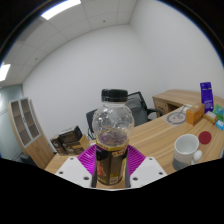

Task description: Pour water

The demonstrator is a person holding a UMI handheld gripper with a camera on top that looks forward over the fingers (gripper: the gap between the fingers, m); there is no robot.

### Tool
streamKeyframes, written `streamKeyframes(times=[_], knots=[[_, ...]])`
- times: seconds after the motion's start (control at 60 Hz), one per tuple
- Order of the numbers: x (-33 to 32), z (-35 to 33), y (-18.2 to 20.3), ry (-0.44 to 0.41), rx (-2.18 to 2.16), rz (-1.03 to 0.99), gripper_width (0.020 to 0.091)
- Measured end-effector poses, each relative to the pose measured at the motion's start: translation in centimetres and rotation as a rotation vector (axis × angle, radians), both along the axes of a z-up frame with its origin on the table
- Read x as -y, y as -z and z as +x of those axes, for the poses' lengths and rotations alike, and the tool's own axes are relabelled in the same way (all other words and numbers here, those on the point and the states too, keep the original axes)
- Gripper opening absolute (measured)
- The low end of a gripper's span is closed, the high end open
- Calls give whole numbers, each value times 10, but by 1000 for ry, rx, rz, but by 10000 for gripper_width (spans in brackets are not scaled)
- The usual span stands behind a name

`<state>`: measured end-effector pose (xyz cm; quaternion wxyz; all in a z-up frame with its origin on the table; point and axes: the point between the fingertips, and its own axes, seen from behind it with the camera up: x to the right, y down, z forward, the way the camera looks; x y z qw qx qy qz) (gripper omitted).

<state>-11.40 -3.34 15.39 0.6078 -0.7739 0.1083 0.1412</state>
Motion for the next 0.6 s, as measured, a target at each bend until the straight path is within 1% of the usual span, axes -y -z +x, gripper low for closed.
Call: streamKeyframes(times=[0.117,0.15,0.167,0.233,0.317,0.333,0.35,0.367,0.533,0.55,0.567,0.583,0.6], knots=[[1,8,-45,10,-424,24,374],[1,16,-52,14,-548,26,374],[-3,20,-44,19,-590,25,375],[-5,34,-49,27,-820,9,373],[-9,50,-42,44,-1077,-29,370],[-2,49,-51,47,-1138,-39,372],[-7,52,-38,54,-1166,-39,371],[-10,55,-34,58,-1204,-46,372],[-17,70,-5,77,-1533,-109,375],[-5,70,-18,79,-1576,-126,374],[-5,70,-15,82,-1592,-130,373],[-14,69,-3,87,-1581,-128,373],[-15,70,-2,85,-1588,-128,373]])
